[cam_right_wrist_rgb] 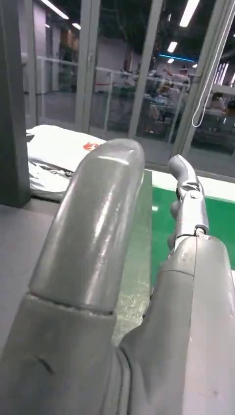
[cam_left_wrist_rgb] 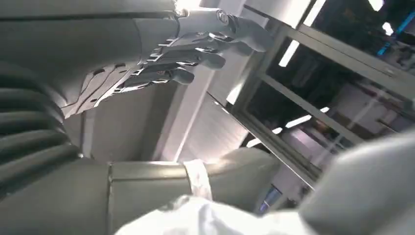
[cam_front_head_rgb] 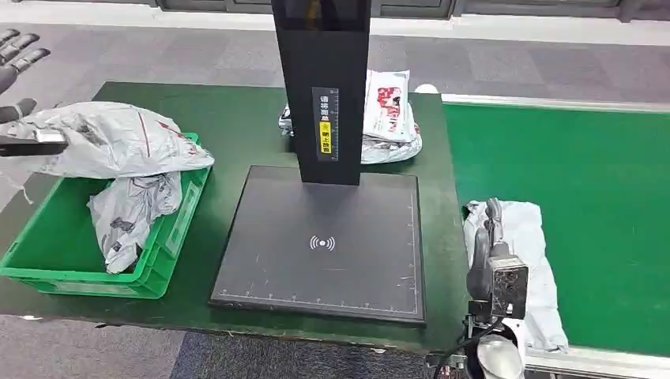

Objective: Moved the parcel from conveyor to table for the left to box.

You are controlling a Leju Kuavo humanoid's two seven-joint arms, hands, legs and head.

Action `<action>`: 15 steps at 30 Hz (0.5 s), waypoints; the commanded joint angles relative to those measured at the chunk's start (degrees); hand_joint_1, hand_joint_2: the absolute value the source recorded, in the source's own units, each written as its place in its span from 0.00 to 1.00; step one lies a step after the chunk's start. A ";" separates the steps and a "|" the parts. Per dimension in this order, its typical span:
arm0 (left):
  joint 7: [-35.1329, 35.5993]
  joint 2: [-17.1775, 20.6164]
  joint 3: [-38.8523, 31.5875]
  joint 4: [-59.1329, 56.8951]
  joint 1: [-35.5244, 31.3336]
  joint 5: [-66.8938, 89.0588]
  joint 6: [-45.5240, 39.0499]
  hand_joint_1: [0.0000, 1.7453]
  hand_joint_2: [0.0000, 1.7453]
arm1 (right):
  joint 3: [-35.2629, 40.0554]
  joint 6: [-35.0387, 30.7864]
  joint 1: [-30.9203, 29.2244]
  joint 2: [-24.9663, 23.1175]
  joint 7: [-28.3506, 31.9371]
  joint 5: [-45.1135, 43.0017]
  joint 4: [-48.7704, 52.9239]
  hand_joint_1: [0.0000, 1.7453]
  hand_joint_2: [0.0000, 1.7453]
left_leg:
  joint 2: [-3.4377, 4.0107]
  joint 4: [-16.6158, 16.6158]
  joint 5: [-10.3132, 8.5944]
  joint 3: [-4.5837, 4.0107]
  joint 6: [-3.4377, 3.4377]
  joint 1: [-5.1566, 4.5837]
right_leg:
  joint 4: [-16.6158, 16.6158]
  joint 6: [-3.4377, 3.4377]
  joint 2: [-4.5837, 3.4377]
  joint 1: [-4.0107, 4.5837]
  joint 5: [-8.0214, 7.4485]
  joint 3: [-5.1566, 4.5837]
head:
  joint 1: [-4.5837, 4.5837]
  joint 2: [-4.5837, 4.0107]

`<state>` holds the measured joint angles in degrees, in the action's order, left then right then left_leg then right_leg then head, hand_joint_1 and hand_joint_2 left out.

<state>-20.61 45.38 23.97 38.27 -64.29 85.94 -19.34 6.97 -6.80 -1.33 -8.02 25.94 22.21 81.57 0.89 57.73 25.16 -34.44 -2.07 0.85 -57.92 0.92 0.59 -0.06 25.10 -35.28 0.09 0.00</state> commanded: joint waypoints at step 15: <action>-2.50 9.17 -14.40 13.99 32.35 4.06 -1.26 0.00 0.00 | -4.67 1.38 -0.76 -0.16 -0.55 1.59 -0.80 0.00 0.00 | 0.30 -0.10 0.12 0.25 0.06 -0.02 | 0.10 -0.07 -0.37 -0.02 0.04 0.12 | -0.02 0.00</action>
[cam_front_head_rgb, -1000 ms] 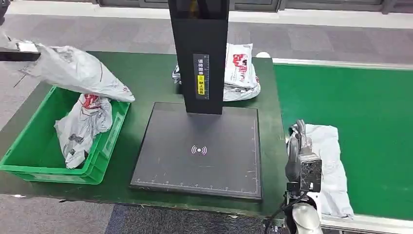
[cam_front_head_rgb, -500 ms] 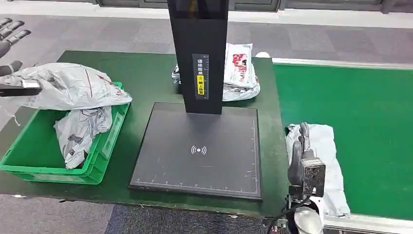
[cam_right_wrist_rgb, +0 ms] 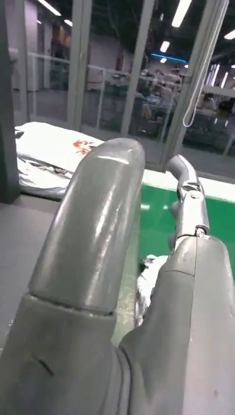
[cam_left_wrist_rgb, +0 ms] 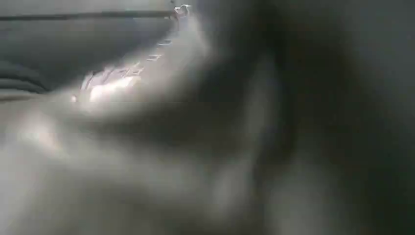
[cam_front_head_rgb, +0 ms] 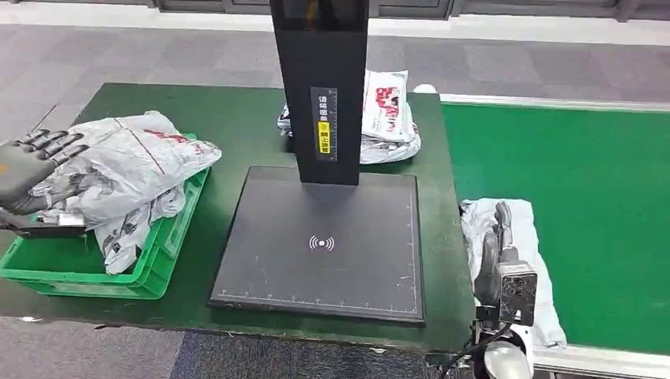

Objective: Moved the parcel from conveyor to table for the left to box.

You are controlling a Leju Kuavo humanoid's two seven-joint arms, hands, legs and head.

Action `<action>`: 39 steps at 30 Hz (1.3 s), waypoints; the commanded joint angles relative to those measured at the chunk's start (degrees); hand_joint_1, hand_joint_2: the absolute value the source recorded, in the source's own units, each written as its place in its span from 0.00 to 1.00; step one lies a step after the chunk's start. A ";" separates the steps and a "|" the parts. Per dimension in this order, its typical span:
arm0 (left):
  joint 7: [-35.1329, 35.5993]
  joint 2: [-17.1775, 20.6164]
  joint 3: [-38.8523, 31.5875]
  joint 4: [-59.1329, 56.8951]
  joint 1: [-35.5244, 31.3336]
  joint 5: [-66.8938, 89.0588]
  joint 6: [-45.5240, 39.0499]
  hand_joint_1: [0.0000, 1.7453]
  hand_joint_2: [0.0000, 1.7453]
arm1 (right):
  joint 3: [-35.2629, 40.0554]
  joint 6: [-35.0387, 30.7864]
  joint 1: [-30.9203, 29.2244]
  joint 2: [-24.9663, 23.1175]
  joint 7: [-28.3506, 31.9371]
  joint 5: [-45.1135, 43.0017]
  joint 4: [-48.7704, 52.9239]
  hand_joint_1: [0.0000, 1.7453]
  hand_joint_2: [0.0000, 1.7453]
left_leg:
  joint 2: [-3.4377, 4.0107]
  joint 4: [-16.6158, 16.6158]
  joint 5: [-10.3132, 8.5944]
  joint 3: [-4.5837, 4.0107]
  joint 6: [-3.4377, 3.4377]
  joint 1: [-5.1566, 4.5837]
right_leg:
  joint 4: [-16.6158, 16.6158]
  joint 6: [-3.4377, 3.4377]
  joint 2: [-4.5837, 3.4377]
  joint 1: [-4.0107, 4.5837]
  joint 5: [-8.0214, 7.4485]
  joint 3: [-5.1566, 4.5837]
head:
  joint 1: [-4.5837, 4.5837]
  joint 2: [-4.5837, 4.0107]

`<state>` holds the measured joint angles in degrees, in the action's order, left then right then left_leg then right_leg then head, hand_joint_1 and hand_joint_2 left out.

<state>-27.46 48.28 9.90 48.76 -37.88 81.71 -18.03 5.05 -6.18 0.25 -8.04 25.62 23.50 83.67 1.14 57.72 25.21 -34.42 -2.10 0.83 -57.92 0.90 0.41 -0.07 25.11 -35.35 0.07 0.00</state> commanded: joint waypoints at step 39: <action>15.35 2.15 -14.46 17.11 29.50 8.29 -12.66 0.00 0.00 | -5.83 0.24 0.64 -1.22 -0.18 0.71 1.02 0.00 0.00 | -0.37 -0.30 0.11 0.37 -0.01 -0.02 | 0.21 0.06 0.20 -0.04 0.21 0.42 | 0.00 0.00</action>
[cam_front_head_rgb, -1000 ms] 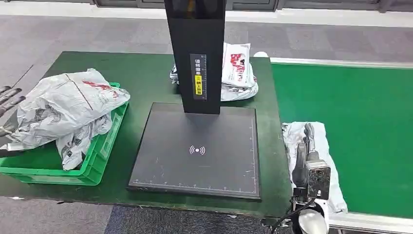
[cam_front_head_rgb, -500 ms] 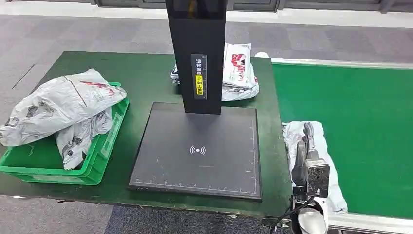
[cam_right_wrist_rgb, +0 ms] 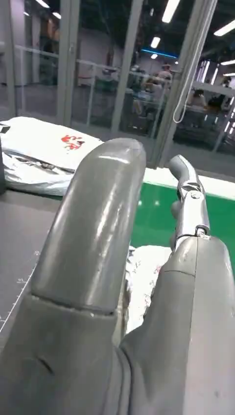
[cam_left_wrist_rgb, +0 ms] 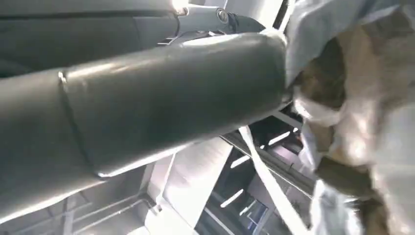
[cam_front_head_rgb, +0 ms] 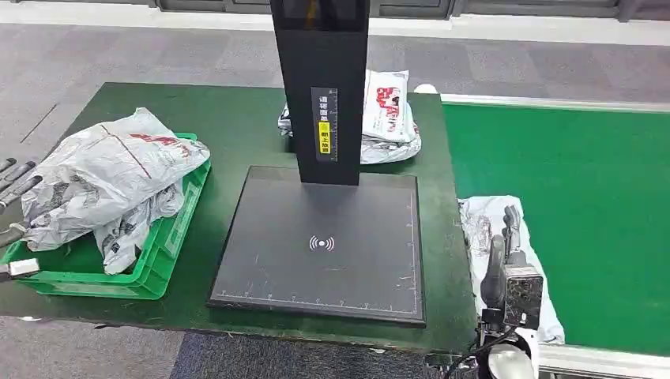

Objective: Moved the parcel from conveyor to table for the left to box.

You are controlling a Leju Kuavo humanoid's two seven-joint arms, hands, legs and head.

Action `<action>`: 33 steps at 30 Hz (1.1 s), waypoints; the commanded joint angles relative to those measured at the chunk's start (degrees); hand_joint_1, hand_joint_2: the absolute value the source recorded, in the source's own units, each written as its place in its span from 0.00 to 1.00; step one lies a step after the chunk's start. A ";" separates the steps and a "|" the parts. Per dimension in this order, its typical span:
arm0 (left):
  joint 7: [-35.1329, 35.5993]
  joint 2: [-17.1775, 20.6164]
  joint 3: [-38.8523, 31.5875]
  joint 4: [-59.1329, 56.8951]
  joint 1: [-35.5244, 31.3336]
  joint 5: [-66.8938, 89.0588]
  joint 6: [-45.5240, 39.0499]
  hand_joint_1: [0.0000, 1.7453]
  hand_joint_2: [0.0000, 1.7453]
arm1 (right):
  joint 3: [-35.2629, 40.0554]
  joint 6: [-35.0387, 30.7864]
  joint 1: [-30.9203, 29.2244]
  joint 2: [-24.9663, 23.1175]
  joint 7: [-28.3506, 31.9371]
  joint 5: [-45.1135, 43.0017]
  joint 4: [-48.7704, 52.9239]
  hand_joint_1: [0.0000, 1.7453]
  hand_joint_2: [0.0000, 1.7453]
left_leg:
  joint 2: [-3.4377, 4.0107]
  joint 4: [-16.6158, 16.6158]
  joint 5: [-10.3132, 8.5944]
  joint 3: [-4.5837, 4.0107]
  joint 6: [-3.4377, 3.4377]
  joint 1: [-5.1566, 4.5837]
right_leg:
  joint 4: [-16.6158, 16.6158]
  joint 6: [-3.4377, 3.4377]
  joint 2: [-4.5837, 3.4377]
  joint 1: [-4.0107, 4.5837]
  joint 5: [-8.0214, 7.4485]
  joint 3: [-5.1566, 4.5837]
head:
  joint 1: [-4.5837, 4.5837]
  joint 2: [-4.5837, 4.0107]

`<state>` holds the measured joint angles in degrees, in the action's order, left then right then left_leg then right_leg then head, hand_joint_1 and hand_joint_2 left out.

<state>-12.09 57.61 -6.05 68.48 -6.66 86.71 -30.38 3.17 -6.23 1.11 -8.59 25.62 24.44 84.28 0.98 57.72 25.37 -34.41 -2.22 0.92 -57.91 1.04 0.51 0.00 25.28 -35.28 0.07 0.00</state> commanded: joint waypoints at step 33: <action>-16.00 -28.66 -8.52 2.02 11.18 -2.28 -3.50 0.00 0.00 | -4.01 0.07 0.60 0.58 0.58 -1.13 0.22 0.00 0.00 | -0.27 -0.40 0.12 0.78 0.26 -0.13 | 0.36 -0.22 0.21 -0.15 0.22 0.85 | 0.00 0.00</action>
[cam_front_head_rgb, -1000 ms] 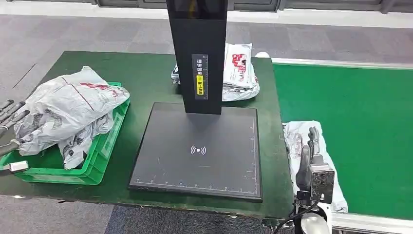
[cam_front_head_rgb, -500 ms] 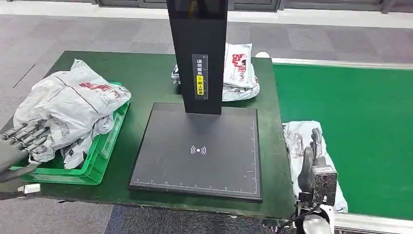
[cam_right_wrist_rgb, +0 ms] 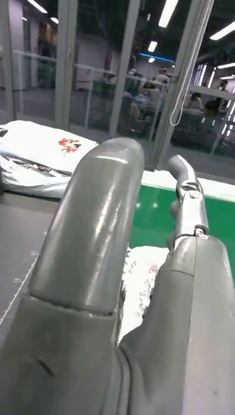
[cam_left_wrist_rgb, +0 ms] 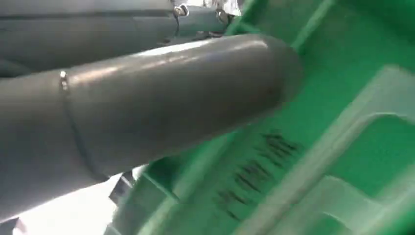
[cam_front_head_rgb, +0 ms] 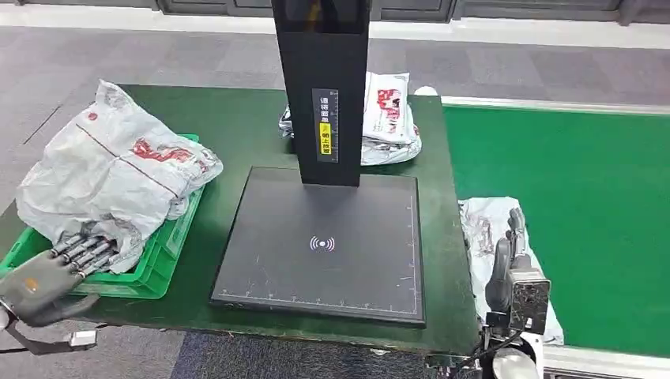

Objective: Moved the parcel from conveyor to table for the left to box.

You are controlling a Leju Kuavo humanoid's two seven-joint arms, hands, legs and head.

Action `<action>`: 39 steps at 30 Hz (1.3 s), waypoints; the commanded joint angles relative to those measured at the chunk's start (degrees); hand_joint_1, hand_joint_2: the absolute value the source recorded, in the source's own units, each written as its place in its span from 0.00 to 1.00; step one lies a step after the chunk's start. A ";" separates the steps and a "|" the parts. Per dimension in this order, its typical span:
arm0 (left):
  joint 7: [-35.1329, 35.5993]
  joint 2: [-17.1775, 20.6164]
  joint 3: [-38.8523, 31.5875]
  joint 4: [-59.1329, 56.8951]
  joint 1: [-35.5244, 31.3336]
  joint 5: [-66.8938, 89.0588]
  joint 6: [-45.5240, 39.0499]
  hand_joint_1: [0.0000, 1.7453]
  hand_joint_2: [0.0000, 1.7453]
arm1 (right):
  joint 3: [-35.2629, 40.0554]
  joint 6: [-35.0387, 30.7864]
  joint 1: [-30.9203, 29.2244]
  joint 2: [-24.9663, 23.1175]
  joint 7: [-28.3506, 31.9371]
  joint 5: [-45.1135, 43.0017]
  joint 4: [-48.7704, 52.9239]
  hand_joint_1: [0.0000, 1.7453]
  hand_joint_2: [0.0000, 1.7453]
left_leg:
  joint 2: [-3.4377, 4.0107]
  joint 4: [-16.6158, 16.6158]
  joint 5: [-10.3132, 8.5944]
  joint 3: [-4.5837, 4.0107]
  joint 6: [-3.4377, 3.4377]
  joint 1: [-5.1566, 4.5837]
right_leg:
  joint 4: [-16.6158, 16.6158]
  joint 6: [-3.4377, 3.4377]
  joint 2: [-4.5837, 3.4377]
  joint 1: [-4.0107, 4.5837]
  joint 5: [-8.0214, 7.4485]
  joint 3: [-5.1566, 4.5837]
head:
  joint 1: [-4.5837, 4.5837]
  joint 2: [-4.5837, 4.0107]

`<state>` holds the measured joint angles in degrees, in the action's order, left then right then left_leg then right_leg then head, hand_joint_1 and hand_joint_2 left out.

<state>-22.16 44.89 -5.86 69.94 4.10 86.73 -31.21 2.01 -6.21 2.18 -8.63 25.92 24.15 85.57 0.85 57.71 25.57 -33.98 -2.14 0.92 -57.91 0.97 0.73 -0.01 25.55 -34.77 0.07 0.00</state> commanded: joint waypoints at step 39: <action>-17.84 -33.54 -7.28 3.35 -4.89 -45.67 6.02 0.00 0.00 | -0.12 -2.06 0.38 2.86 -1.81 -4.49 0.59 0.00 0.00 | -0.28 -0.11 0.07 0.19 0.24 -0.28 | 0.13 -0.22 0.12 -0.30 0.10 0.24 | 0.02 0.00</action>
<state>-39.17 14.62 -15.26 73.72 0.10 41.53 -25.97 2.01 -8.39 3.04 -7.98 24.46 20.13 86.20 0.77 57.74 25.66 -33.95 -2.00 0.68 -57.90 0.81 0.75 -0.26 25.61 -34.74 0.09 0.00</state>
